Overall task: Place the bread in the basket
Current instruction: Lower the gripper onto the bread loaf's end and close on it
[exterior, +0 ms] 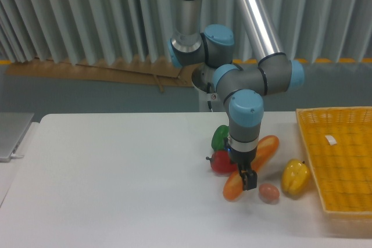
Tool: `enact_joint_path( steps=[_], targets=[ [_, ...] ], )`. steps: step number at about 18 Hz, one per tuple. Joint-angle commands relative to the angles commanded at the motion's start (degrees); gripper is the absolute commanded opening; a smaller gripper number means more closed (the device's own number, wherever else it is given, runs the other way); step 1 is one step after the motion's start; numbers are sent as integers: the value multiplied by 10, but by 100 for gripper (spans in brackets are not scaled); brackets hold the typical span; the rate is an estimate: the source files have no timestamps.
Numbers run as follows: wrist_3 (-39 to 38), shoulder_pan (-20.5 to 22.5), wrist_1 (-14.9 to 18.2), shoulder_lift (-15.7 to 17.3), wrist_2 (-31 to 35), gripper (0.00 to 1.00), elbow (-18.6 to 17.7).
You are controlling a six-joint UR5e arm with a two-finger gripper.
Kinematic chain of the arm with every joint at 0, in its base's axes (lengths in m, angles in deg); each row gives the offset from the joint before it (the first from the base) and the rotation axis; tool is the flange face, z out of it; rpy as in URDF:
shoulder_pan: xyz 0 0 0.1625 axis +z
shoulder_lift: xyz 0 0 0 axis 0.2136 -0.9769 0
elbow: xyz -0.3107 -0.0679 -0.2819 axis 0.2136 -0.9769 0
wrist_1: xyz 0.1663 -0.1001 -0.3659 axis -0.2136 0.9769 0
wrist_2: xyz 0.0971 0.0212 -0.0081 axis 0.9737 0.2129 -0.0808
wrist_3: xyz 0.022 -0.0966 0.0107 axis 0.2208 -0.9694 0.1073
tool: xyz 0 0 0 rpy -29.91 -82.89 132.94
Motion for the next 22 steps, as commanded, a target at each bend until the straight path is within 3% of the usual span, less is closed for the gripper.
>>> enact_joint_path(
  steps=[7,22],
  targets=[
    [11,11,-13,1,0,100,-21],
    [30,4,-15,-5,0,100,-26]
  ],
)
